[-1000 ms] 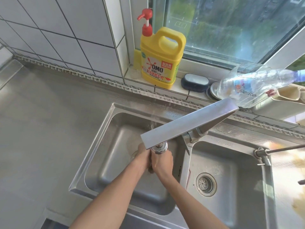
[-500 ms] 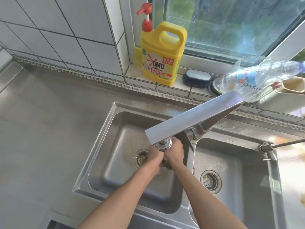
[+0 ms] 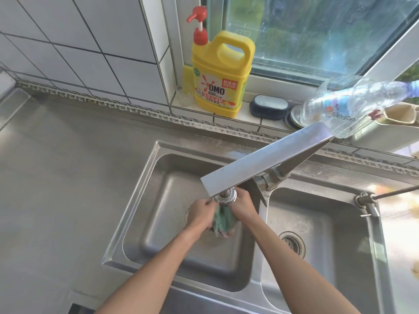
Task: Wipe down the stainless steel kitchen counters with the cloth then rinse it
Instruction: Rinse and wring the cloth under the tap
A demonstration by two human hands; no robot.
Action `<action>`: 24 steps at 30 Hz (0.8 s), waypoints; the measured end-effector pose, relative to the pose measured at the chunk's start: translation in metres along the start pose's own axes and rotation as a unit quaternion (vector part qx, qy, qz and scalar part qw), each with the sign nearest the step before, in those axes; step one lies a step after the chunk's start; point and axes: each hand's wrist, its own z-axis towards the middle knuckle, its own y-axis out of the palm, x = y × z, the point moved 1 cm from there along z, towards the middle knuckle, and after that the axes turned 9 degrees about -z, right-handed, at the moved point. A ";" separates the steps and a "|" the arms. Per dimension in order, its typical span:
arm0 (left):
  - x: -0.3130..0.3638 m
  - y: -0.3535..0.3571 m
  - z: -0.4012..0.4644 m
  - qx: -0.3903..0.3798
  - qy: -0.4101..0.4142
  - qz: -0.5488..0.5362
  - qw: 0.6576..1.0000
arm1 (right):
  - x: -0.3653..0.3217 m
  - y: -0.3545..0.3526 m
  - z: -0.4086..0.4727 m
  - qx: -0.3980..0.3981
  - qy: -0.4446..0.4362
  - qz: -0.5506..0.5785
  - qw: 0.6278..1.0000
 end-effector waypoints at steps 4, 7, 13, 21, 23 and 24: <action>-0.009 -0.020 0.012 -0.103 0.061 0.064 0.991 | -0.003 -0.001 -0.005 -0.113 0.000 0.016 0.993; -0.008 -0.021 0.011 -0.181 0.062 0.038 0.981 | -0.007 -0.002 0.000 -0.165 -0.025 -0.033 0.985; 0.001 -0.021 0.014 -0.173 0.099 -0.018 0.980 | 0.006 -0.030 0.002 -0.089 0.026 0.013 0.996; 0.015 0.001 0.004 -0.057 0.128 -0.099 0.985 | 0.042 0.018 -0.020 -0.156 0.178 0.280 0.930; 0.015 -0.001 0.005 -0.001 0.112 -0.111 0.988 | 0.034 0.024 -0.019 -0.147 0.163 0.291 0.931; 0.013 -0.005 0.007 0.020 0.105 -0.120 0.987 | 0.030 0.024 -0.019 -0.120 0.152 0.271 0.943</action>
